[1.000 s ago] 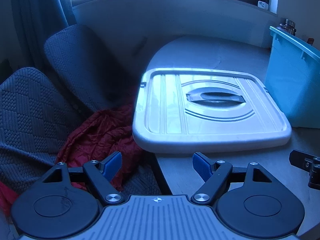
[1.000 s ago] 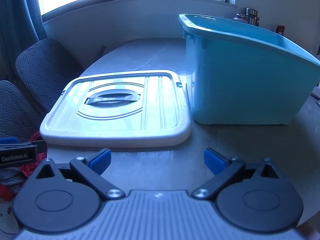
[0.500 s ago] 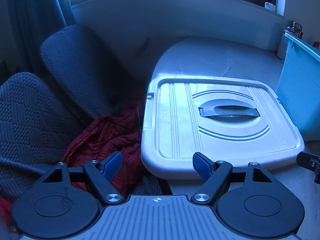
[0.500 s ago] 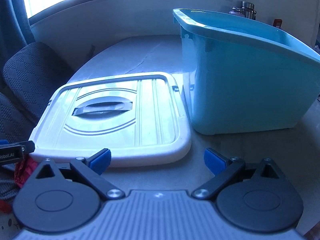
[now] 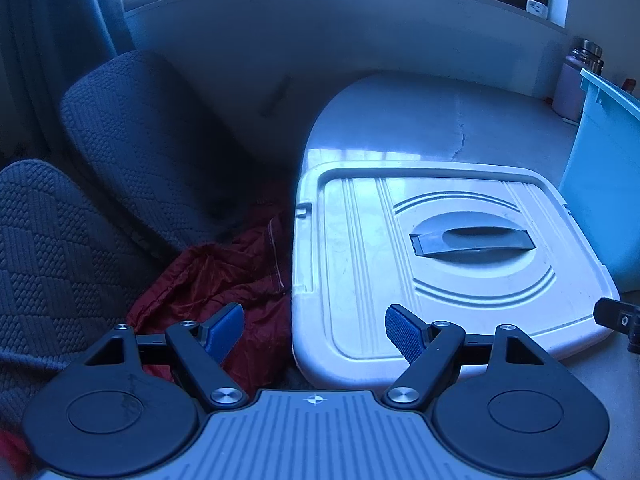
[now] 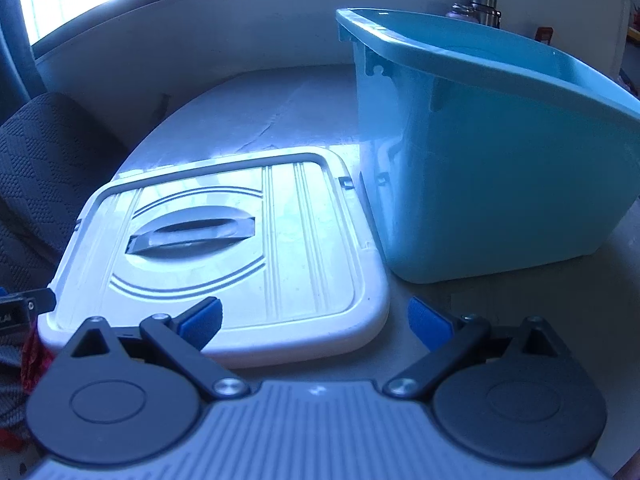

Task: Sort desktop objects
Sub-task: 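Move both tools toward the white lid lying on the table, then lower both tools to the lid's rim, rolling the left tool sideways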

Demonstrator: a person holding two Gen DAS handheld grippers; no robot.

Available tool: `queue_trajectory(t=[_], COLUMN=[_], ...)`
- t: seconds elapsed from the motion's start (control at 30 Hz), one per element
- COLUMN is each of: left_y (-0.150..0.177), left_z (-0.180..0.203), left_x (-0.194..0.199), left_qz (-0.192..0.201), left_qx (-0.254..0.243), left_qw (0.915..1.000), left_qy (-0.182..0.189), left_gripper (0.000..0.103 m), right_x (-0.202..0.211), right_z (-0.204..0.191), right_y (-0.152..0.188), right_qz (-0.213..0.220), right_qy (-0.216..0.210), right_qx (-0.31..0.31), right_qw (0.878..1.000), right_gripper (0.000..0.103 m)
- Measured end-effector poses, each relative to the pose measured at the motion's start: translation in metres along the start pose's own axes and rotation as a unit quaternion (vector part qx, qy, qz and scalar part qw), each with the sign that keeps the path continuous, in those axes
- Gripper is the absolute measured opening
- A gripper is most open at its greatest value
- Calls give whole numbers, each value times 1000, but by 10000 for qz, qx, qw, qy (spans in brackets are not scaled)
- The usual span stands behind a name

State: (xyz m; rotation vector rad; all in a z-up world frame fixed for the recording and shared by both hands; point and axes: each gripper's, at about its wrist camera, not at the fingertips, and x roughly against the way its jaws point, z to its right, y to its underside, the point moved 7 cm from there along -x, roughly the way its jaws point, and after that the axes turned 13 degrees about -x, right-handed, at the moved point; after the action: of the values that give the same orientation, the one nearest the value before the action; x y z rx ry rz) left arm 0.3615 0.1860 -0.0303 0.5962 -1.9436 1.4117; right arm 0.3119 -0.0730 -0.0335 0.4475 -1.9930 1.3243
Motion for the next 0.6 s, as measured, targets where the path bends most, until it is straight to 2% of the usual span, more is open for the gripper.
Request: queue_trajectory(t=[0.43, 0.6], left_y=[-17, -21], left_z=[-1, -5], left_x=[-15, -16], left_qz=[-107, -138], left_qx=[155, 249], left_qw=[9998, 9996], left_qy=[3, -90], left_gripper=[80, 80], right_x=[-36, -59], right_z=[12, 16], right_y=[-13, -11], right_qz=[-326, -692], right_qy=[80, 128], right_qx=[-290, -408], right_qw=[9990, 9967], right_gripper=[100, 100])
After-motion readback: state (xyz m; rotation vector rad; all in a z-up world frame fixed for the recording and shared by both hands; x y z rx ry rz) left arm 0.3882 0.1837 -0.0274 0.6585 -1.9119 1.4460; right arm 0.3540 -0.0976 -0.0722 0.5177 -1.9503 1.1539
